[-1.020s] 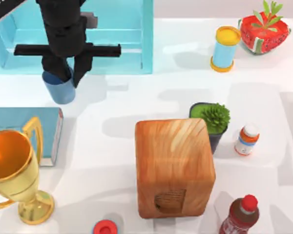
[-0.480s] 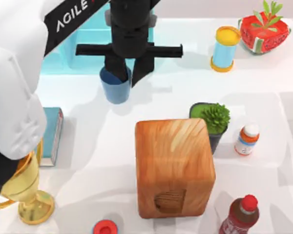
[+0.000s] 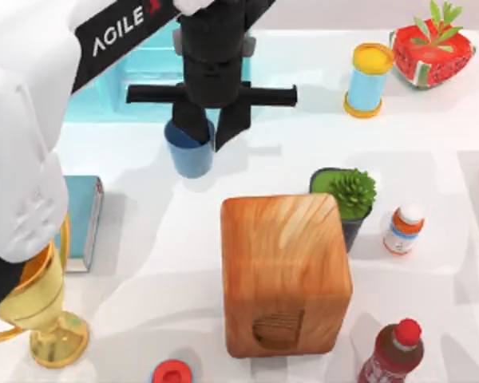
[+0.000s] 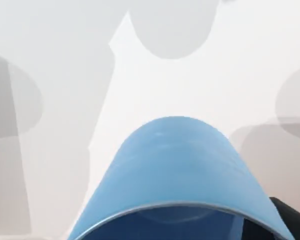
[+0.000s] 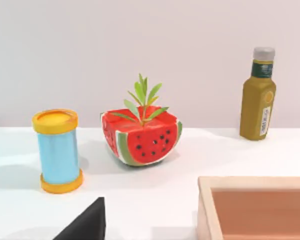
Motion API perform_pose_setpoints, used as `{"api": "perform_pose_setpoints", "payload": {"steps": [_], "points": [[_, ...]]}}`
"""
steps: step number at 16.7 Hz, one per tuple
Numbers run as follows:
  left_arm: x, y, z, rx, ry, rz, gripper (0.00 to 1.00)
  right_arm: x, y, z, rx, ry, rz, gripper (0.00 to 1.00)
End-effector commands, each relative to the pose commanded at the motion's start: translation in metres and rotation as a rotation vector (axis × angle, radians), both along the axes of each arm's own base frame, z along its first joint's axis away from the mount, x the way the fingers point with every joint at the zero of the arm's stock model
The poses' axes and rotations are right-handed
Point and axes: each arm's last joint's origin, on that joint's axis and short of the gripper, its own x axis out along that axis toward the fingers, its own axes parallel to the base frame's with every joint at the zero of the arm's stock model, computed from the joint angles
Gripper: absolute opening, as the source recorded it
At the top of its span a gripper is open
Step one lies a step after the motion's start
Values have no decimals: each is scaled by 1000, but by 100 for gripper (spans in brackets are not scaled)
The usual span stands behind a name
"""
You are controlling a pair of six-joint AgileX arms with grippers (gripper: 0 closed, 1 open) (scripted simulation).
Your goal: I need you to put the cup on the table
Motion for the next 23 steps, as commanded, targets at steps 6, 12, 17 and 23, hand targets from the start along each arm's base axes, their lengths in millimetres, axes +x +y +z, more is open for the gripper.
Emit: {"api": "perform_pose_setpoints", "payload": {"steps": [6,12,17,23], "points": [[-2,7,-45,8,10,-2,0,0,0,0,0,0,0,100],[-2,7,-46,8,10,-2,15,0,0,0,0,0,0,100],[-2,7,-46,8,10,-2,53,0,0,0,0,0,0,100],[-2,7,-46,8,10,-2,98,0,0,0,0,0,0,100]]}}
